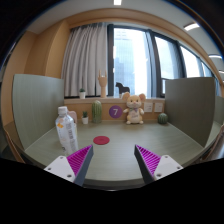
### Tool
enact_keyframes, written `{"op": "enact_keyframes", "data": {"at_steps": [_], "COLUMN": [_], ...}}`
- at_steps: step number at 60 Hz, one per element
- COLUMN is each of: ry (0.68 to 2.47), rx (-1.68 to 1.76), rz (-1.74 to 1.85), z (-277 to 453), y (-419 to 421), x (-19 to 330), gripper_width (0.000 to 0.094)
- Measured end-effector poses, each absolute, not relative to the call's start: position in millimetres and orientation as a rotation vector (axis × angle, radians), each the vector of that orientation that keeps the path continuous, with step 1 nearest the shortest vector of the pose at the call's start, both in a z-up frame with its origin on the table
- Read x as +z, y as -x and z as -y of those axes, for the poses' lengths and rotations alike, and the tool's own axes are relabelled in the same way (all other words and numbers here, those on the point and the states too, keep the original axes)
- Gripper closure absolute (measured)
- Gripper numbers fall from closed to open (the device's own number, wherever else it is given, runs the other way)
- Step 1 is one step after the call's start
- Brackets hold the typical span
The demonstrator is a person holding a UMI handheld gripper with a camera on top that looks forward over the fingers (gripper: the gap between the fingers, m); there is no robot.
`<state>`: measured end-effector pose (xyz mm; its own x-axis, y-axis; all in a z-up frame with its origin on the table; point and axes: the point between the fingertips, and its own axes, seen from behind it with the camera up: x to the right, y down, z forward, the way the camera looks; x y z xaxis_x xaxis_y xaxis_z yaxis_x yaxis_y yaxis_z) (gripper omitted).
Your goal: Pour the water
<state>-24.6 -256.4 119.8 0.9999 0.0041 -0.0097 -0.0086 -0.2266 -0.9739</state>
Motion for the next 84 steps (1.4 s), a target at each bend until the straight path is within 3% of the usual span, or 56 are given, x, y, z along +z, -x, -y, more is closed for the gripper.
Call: {"op": "enact_keyframes", "data": {"at_steps": [15,34,40,49,62,84], "ry": [1.793,1.746,1.746,1.724,1.641,1.663], "rx": [0.174,0.113,0.119,0.099,0.056,-0.049], "rz": [0.15,0.112,0.118,0.116,0.153,0.245], "z": [250.0,174.9,159.4,145.5,142.3,136.9], "y": [161.3,191.3,195.7,199.0,208.1,182.9], "x": [96.0,115.3,111.8,113.5,118.5,122.6], "gripper_width": [0.0089,0.0106,0.018,0.0426,0.0582,0.0583]}}
